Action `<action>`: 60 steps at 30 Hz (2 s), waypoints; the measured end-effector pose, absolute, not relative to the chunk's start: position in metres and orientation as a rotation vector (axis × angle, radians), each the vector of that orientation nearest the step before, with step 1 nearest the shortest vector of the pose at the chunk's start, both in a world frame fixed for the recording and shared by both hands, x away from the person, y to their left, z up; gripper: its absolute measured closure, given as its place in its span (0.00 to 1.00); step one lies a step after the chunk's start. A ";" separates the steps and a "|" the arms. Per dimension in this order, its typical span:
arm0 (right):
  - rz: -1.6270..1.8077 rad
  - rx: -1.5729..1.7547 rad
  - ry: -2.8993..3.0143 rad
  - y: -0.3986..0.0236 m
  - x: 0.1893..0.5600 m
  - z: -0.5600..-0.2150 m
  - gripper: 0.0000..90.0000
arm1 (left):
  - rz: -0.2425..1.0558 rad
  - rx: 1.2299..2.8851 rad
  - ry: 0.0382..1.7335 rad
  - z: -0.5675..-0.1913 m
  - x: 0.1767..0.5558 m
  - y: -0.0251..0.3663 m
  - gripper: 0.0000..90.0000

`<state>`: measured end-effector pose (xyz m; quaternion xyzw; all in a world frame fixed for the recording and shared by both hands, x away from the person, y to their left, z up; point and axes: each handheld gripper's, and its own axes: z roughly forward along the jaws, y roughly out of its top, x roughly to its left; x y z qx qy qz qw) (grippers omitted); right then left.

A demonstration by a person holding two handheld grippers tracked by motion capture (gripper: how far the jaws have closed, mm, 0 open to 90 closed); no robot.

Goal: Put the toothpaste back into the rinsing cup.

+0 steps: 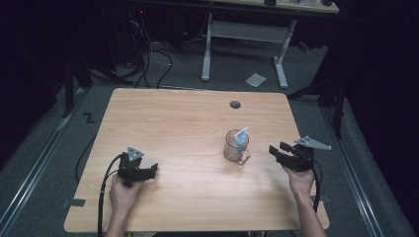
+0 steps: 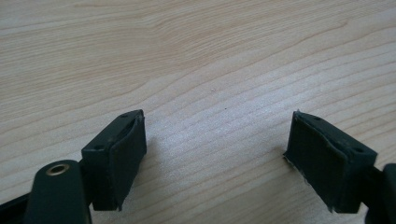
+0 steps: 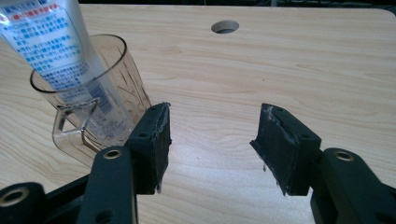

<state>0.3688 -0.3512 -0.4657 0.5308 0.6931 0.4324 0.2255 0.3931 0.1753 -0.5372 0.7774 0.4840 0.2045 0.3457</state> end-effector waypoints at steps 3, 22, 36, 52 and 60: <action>1.185 1.477 1.914 -0.353 0.369 -0.470 0.50 | 0.530 2.018 1.256 -0.537 0.393 0.175 0.23; 1.131 1.512 1.953 -0.346 0.383 -0.490 0.50 | 0.531 2.018 1.256 -0.537 0.393 0.175 0.23; 1.095 1.554 1.970 -0.340 0.397 -0.507 0.50 | 0.531 2.018 1.256 -0.537 0.393 0.175 0.22; 0.988 1.539 1.984 -0.333 0.404 -0.520 0.50 | 0.531 2.018 1.256 -0.537 0.393 0.175 0.23; 0.946 1.545 1.974 -0.332 0.406 -0.524 0.50 | 0.531 2.018 1.257 -0.537 0.393 0.175 0.22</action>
